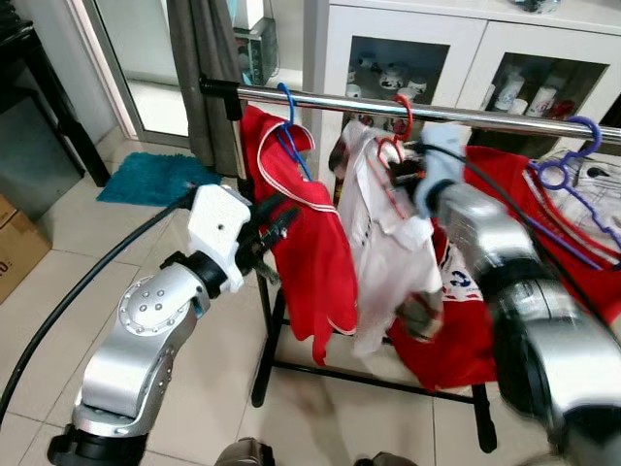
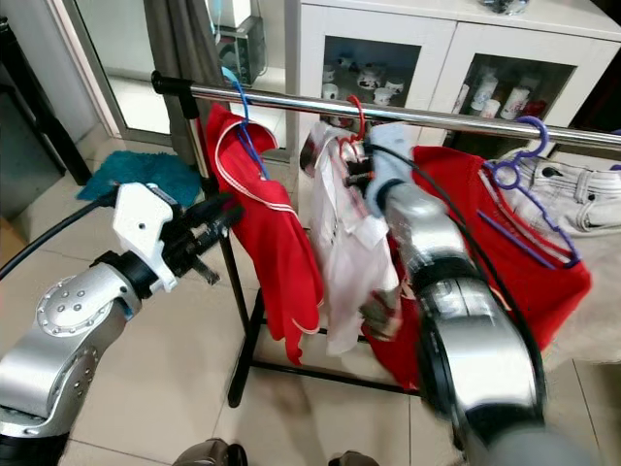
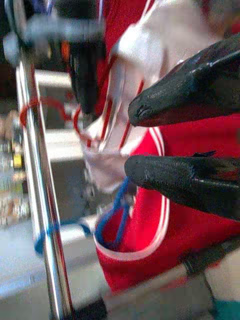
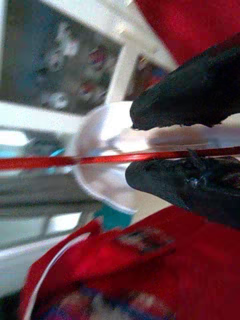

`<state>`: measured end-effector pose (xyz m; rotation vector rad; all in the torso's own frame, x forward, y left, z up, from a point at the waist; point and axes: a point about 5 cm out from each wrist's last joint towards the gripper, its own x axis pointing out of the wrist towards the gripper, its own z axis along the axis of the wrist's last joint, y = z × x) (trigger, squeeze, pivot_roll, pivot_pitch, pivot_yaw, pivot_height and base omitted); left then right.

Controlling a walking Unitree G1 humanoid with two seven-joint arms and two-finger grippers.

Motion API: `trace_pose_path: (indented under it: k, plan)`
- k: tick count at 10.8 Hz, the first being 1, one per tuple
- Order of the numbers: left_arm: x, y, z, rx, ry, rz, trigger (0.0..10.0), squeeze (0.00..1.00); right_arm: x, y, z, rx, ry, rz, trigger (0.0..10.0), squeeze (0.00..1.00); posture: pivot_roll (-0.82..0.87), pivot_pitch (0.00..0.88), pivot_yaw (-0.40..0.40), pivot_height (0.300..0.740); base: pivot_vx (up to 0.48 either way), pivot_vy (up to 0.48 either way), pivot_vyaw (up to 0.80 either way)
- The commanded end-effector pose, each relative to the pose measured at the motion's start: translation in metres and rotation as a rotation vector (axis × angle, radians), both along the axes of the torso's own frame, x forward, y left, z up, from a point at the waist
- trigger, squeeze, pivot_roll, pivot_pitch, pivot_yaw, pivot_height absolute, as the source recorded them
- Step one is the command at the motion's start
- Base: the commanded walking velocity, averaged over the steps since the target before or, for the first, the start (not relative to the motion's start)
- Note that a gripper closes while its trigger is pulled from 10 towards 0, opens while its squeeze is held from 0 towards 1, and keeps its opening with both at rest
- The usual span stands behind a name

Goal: Hang hanger

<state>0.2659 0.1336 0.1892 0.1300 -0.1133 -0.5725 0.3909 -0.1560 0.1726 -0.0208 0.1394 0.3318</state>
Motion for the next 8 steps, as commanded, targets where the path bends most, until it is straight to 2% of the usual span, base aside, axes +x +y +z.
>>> trace_pose_path:
  k: [1,2,3,4,5,6,8]
  plan:
    - [0.002,0.006,-0.001,-0.007,0.000,0.046,10.0,0.00,-0.005,-0.002,0.010,0.039,-0.031,0.030,10.0,1.00,-0.06,0.026,0.036,0.740,0.000,0.000,0.00]
    - [0.003,0.010,-0.007,-0.009,0.003,0.080,10.0,0.00,-0.021,-0.002,0.011,0.054,-0.069,0.076,10.0,0.00,-0.07,0.023,0.049,0.740,0.000,0.000,0.00]
    - [0.004,0.011,-0.012,-0.012,0.010,0.118,10.0,0.00,-0.037,0.002,0.009,0.092,-0.093,0.112,10.0,0.00,-0.08,0.021,0.050,0.740,0.000,0.000,0.00]
    - [0.005,0.011,-0.016,-0.028,0.015,0.161,10.0,0.00,-0.057,0.007,0.006,0.146,-0.108,0.126,10.0,0.00,-0.08,0.019,0.047,0.740,0.000,-0.240,0.00]
    - [0.005,0.012,-0.018,-0.032,0.012,0.181,10.0,0.00,-0.069,0.010,0.005,0.155,-0.125,0.116,10.0,0.00,-0.07,0.017,0.043,0.740,0.000,-0.360,0.00]
    - [0.004,0.014,-0.022,-0.030,0.015,0.212,10.0,0.00,-0.079,0.013,0.004,0.142,-0.139,0.091,10.0,0.00,-0.07,0.018,0.041,0.740,0.000,-0.368,0.00]
    - [0.004,0.012,-0.024,-0.022,0.013,0.211,10.0,0.00,-0.088,0.019,0.003,0.158,-0.132,0.077,10.0,0.00,-0.07,0.015,0.041,0.740,0.000,-0.369,0.00]
